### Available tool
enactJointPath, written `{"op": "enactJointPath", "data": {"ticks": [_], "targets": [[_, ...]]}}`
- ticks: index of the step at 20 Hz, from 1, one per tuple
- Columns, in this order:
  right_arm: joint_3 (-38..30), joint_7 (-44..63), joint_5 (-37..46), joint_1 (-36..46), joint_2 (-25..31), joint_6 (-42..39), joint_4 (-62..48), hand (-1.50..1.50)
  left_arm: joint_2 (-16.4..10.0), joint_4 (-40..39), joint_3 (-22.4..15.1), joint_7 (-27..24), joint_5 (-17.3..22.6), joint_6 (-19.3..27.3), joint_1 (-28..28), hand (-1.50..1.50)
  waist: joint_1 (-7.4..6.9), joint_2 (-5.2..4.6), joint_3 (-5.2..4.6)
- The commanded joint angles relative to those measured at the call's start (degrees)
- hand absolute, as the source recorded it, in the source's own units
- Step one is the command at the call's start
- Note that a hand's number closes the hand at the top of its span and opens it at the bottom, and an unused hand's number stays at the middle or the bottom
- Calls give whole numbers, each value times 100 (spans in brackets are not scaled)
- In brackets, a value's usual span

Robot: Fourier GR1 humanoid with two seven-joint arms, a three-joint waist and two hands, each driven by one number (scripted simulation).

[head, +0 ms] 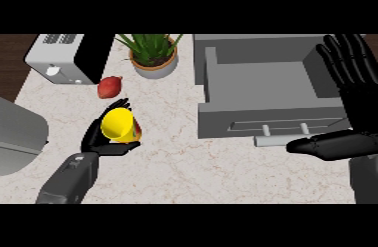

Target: Pick up the cup, place it into the drawer and close the drawer

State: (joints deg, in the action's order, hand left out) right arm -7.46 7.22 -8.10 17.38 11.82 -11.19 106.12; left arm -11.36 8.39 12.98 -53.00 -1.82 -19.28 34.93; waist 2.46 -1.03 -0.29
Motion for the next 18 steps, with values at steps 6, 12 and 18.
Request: {"op": "enactJointPath", "data": {"ticks": [6,12,18], "targets": [[114,-17,192,14,-97,113,-82,-150,268,447,-11,-1380,-166,1115,-191,150,-31,-10,1],[-188,-117,-34,-61,81,-39,-175,-150,67,591,631,-1617,303,1942,-425,150,-97,22,9],[-107,124,6,-45,59,45,10,-150,346,939,894,-1897,681,1114,-348,150,-137,60,10]]}}
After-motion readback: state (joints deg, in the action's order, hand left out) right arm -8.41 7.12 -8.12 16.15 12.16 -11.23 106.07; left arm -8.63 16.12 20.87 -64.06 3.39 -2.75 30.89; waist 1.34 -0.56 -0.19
